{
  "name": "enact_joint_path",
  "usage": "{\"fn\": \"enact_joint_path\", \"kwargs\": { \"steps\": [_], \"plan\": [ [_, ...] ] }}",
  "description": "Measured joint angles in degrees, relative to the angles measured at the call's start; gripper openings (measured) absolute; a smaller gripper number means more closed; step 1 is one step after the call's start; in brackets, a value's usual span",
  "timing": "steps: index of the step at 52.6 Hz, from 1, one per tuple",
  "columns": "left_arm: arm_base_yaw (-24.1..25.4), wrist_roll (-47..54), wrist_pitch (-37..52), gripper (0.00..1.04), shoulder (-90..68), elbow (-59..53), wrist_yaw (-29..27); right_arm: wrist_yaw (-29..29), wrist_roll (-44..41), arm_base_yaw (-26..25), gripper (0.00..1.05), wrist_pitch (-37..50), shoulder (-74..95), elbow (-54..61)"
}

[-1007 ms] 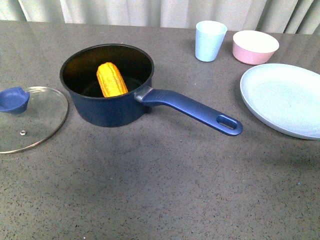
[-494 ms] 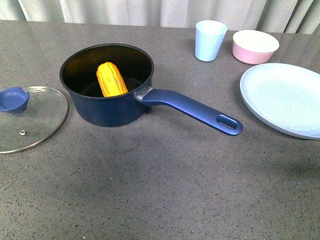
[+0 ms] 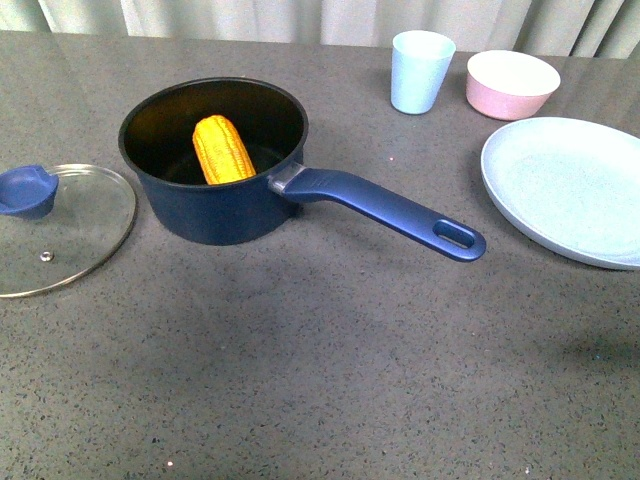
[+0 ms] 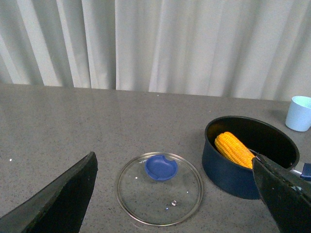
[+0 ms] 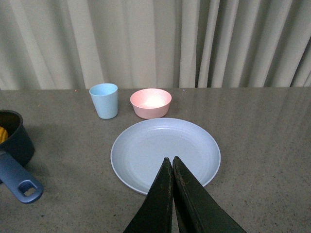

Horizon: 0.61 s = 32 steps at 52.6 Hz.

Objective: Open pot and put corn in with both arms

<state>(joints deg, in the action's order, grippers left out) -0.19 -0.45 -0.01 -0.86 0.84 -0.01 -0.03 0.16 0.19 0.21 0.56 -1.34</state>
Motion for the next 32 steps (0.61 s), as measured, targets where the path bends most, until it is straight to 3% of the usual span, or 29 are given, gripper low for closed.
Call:
{"fn": "enact_joint_path", "kwargs": {
  "steps": [24, 32],
  "plan": [
    [0.0, 0.0, 0.0, 0.96, 0.0, 0.0, 0.0, 0.0, 0.0, 0.0, 0.02, -0.1, -0.2, 0.0],
    [0.0, 0.0, 0.0, 0.96, 0.0, 0.0, 0.0, 0.0, 0.0, 0.0, 0.33, -0.1, -0.2, 0.0]
  ]
}}
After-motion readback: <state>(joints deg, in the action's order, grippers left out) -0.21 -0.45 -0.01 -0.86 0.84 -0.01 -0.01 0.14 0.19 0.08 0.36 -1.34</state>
